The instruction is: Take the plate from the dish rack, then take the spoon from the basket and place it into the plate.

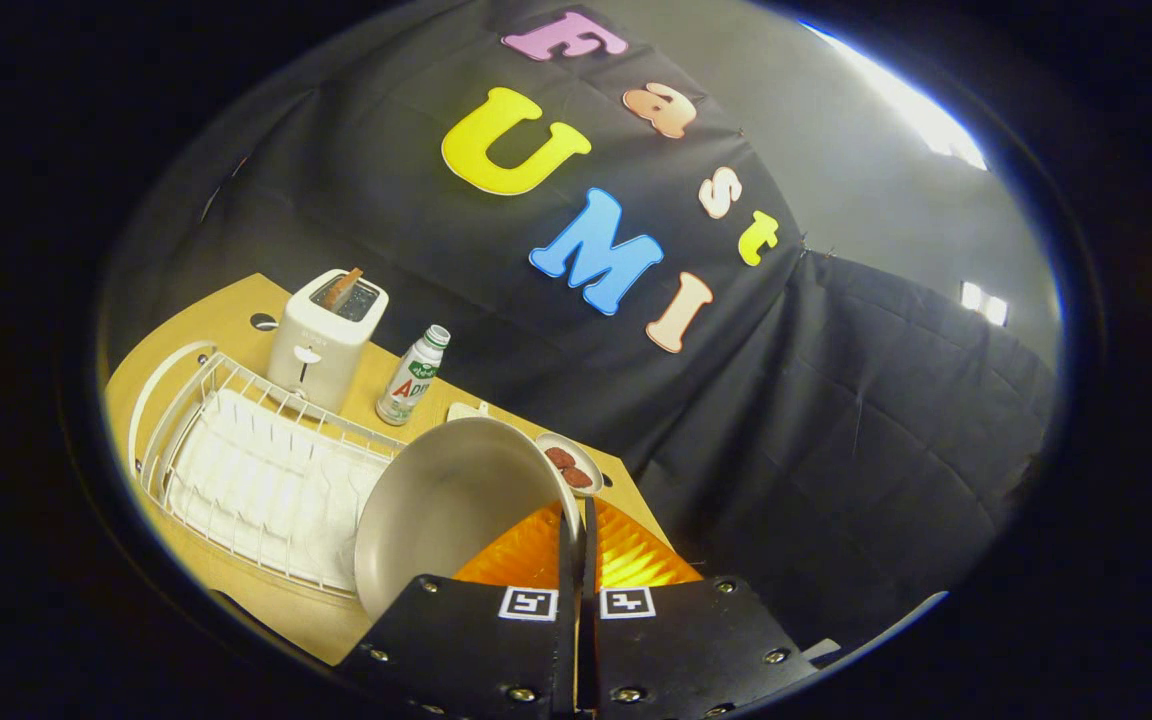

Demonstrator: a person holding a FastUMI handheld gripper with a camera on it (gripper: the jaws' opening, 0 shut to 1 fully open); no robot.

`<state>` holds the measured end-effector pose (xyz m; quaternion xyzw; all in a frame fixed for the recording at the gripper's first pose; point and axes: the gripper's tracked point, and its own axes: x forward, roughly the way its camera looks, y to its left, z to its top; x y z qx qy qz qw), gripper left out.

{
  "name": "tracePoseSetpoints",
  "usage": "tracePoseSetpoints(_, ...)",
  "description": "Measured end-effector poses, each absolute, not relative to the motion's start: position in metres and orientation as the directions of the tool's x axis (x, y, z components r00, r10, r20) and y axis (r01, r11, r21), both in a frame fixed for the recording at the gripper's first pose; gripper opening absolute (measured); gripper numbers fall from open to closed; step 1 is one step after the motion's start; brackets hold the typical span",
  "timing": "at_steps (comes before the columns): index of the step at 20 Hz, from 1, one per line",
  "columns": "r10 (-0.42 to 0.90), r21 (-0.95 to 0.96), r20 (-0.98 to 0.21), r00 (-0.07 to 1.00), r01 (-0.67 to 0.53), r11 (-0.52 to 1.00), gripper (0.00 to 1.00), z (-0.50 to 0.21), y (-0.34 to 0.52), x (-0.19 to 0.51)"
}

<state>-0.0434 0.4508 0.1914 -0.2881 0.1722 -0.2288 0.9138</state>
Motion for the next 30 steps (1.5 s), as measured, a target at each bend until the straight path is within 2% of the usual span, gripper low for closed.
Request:
tracePoseSetpoints(12, -0.472, -0.508, -0.361, 0.804, 0.255, 0.823, 0.01, 0.124, 0.436, -0.139)
tracePoseSetpoints(17, -0.442, -0.438, -0.469, 0.765, 0.234, 0.868, 0.01, 0.076, 0.431, -0.147)
tracePoseSetpoints(25, -0.404, -0.303, -0.56, 0.723, 0.276, 0.912, 0.01, 0.03, 0.41, -0.146)
tracePoseSetpoints(30, -0.36, -0.261, -0.595, 0.719, 0.25, 0.932, 0.01, -0.004, 0.395, -0.135)
